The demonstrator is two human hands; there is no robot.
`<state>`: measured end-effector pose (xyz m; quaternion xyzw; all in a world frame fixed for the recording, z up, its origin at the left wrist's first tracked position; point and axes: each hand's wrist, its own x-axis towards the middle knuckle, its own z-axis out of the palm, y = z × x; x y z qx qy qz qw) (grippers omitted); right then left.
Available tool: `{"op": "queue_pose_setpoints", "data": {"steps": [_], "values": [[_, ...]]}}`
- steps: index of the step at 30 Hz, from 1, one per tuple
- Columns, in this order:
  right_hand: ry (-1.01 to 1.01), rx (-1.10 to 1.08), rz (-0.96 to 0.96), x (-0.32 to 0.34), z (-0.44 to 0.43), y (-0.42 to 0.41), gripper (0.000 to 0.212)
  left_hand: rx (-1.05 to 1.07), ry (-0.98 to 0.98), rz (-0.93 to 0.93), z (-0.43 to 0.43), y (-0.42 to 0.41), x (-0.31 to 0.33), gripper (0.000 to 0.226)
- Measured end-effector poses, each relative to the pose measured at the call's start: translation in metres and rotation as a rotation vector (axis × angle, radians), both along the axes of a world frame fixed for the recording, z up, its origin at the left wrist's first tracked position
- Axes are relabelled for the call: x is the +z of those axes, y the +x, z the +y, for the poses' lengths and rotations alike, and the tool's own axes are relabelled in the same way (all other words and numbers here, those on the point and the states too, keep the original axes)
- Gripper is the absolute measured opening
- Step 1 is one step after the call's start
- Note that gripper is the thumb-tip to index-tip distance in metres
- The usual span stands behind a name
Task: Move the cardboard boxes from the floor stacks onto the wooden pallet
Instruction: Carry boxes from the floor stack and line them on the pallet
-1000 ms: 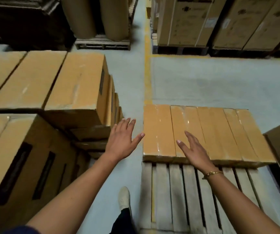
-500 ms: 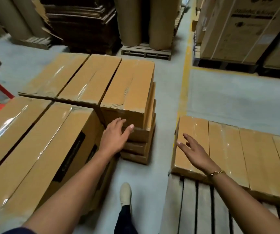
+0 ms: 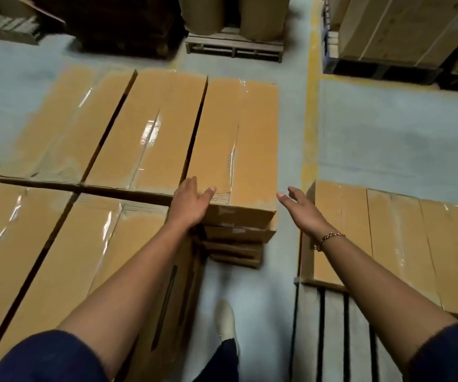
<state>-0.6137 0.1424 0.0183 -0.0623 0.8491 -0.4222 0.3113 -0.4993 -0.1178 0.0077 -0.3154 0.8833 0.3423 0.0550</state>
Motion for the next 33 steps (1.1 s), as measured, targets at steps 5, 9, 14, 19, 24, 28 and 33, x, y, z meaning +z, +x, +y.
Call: {"op": "queue_pose_setpoints", "data": {"steps": [5,9,14,19,24,28,33], "values": [[0.023,-0.061,-0.05,-0.021,-0.039,-0.037,0.076,0.032,0.085,-0.052,-0.032,-0.036,-0.022,0.09],[0.031,-0.118,-0.1,-0.039,-0.06,-0.056,0.077,0.163,0.254,-0.089,-0.048,-0.059,-0.04,0.093],[0.006,-0.222,-0.168,-0.059,-0.075,-0.07,0.078,0.312,0.378,-0.083,-0.059,-0.079,-0.058,0.088],[-0.007,-0.264,-0.172,-0.075,-0.082,-0.083,0.084,0.423,0.462,-0.082,-0.07,-0.096,-0.075,0.089],[-0.081,-0.33,-0.156,-0.086,-0.087,-0.095,0.068,0.4,0.354,-0.038,-0.07,-0.105,-0.077,0.084],[-0.161,-0.369,-0.162,-0.091,-0.071,-0.092,0.058,0.372,0.334,0.031,-0.052,-0.098,-0.074,0.064],[-0.208,-0.428,-0.135,-0.077,-0.018,-0.075,0.06,0.327,0.387,0.075,-0.003,-0.087,-0.057,0.054]]}}
